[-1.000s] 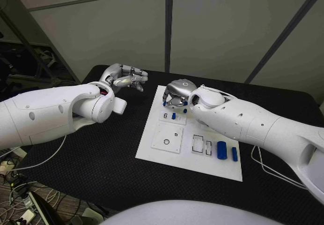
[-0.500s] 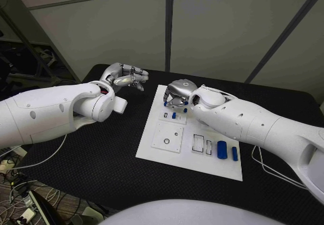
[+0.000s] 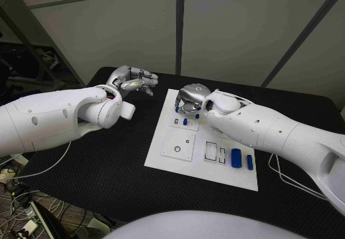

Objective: Assemble the parts on the task board

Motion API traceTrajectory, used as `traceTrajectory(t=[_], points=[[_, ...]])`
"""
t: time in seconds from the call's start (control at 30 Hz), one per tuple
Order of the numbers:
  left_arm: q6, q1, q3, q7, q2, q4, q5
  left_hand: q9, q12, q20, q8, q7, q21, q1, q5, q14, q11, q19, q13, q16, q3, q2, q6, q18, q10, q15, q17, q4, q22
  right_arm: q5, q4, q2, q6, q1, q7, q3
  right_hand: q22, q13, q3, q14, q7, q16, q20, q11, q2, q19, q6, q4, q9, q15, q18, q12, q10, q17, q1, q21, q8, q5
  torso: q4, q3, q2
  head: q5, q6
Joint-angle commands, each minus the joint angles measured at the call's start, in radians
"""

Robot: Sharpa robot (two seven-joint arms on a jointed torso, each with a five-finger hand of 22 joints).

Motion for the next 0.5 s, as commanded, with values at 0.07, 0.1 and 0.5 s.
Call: traceTrajectory(t=[0.07, 0.1, 0.5], points=[[0.014, 0.002, 0.001, 0.005, 0.0, 0.0, 0.003, -0.001, -0.006, 0.0, -0.001, 0.005, 0.004, 0.006, 0.003, 0.001, 0.0, -0.009, -0.001, -0.004, -0.004, 0.002, 0.004, -0.033, -0.006, 0.003, 0.001, -0.002, 0.001, -0.007, 0.0, -0.002, 0.01, 0.003, 0.004, 0.0, 0.227, 0.0, 0.003, 0.083, 0.0, -0.003, 0.0, -0.013, -0.001, 0.072, -0.007, 0.0, 0.007, 0.002, -0.016, -0.005, 0.007, 0.184, -0.007, -0.006, -0.001, -0.004, 0.001, -0.0004, 0.001, 0.001, -0.003], [0.015, 0.002, 0.001, 0.004, 0.001, 0.0, 0.003, -0.001, -0.006, 0.0, -0.001, 0.005, 0.004, 0.006, 0.003, 0.001, 0.0, -0.009, -0.001, -0.004, -0.004, 0.002, 0.004, -0.033, -0.006, 0.003, 0.001, -0.002, 0.001, -0.007, 0.0, -0.002, 0.011, 0.003, 0.004, 0.0, 0.227, 0.0, 0.003, 0.083, 0.0, -0.003, 0.0, -0.013, -0.001, 0.072, -0.007, 0.0, 0.007, 0.002, -0.016, -0.005, 0.007, 0.184, -0.007, -0.006, -0.001, -0.004, 0.001, -0.0004, 0.001, 0.001, -0.003], [0.019, 0.002, 0.001, 0.003, 0.002, 0.0, 0.003, -0.003, -0.006, 0.0, -0.001, 0.005, 0.004, 0.005, 0.003, 0.001, 0.0, -0.011, -0.002, -0.005, -0.005, 0.003, 0.004, -0.033, -0.007, 0.003, 0.002, -0.001, 0.002, -0.009, 0.001, -0.002, 0.017, 0.003, 0.005, -0.001, 0.225, -0.002, 0.003, 0.083, 0.003, -0.004, 0.002, -0.011, -0.006, 0.07, -0.015, -0.002, 0.006, 0.004, -0.016, -0.01, 0.003, 0.183, -0.009, -0.009, 0.0, -0.006, 0.0004, -0.0005, 0.001, -0.001, -0.006]])
